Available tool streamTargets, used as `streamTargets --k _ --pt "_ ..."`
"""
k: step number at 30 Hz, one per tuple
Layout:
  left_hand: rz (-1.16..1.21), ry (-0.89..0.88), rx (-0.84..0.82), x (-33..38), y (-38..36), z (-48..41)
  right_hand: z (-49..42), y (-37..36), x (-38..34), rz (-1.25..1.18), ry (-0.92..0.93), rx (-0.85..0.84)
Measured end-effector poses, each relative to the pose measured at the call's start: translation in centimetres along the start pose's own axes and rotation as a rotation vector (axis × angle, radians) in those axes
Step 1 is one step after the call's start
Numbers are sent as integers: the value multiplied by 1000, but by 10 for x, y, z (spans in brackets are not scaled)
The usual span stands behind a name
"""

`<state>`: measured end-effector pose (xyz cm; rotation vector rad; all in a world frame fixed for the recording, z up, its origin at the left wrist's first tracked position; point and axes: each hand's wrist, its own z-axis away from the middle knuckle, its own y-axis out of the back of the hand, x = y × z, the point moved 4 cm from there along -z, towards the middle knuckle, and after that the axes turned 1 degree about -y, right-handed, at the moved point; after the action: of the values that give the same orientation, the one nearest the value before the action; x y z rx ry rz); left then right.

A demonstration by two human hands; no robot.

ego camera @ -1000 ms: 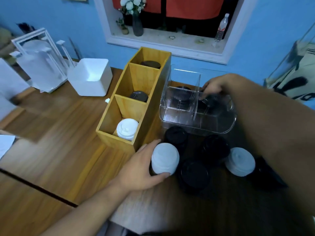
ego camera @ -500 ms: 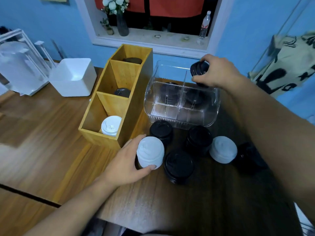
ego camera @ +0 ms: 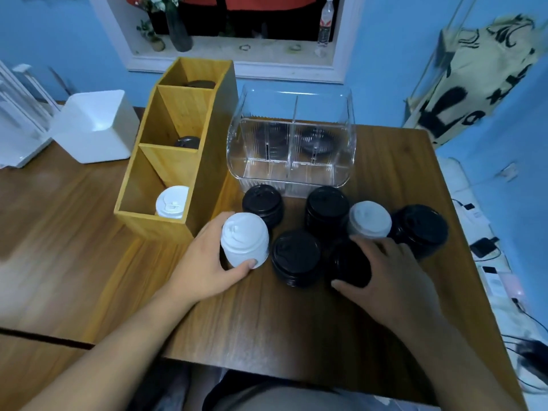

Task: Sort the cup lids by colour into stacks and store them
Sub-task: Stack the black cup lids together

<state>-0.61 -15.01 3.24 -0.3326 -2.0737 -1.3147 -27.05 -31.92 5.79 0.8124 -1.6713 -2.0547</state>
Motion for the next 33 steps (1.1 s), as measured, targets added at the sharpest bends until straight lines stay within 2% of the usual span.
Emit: streamTargets --k 4,8,11,14,18,22,25,29,33 --pt "4 15 21 2 1 6 1 -12 2 81 -6 -2" --pt "-53 134 62 -5 1 28 8 -15 8 -79 41 -105" --pt "-191 -47 193 14 4 44 12 -12 12 -182 69 -91" --pt "-250 -171 195 40 -7 51 14 -6 17 -216 47 -33" --pt "-355 -202 165 62 -18 52 17 6 21 -281 -12 93" --pt "-441 -126 148 53 -14 44 15 12 9 -318 15 153" --pt "-447 -196 90 53 -17 35 11 17 -8 -341 60 182" --pt "-444 -189 89 46 -5 28 0 26 -43 -198 107 222" --pt "-426 -126 100 43 7 37 -11 18 -73 -15 97 169"
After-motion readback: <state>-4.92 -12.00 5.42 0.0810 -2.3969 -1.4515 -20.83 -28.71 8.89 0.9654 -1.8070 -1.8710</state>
